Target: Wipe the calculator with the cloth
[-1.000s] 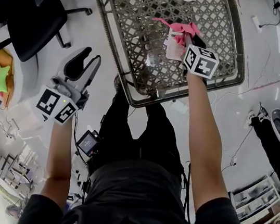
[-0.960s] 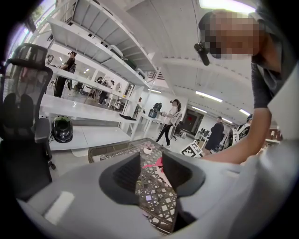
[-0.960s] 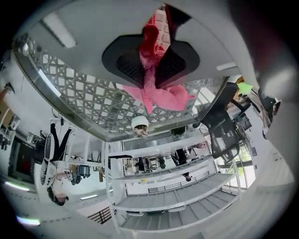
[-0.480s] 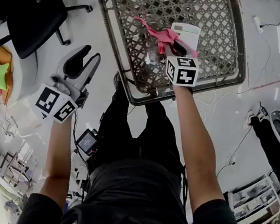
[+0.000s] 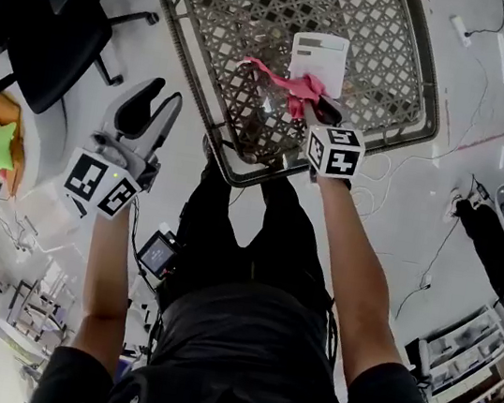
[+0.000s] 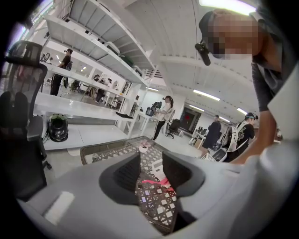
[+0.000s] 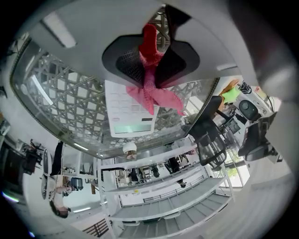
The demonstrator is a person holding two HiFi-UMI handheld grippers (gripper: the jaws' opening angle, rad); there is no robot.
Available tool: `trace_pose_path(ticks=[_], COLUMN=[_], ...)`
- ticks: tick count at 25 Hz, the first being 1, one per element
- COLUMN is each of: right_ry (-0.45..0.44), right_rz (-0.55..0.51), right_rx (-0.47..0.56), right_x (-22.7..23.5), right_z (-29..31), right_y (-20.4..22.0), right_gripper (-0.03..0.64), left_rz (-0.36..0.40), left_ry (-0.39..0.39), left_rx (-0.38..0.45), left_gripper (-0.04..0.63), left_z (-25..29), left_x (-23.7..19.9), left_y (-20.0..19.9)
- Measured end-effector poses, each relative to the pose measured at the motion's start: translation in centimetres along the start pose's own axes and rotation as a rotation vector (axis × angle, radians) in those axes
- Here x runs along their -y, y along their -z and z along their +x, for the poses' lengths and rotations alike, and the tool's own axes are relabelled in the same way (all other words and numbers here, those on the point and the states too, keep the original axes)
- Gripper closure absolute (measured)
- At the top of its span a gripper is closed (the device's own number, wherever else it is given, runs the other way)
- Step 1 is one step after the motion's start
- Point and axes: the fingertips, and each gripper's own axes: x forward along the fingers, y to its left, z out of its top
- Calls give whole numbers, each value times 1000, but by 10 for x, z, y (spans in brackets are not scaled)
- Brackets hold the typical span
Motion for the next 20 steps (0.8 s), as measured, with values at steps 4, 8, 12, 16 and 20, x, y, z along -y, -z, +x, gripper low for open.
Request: trace_pose_path(ticks=[4,8,12,16,20], right_ry=[52,90,117,116,106], right_rz=[34,70,90,69,50], right_rx=[21,48,69,85,98], right_x=[34,61,82,89,80], right_z=[-7,-2,5,8,23], right_y=[-9,-36,-57,-73,-96], right_gripper=[538,538,538,538,538], left_rz=[1,-1,0,-5,-13], left_ry=[9,12,10,-2,-13], left_rx=[-6,-10,-11,-7,-6], left_gripper=[417,417,417,417,417], left_z=[8,15,14,6,0], left_x=[3,-5,-4,6,-4], left_y=[-1,-6,-7,0,4])
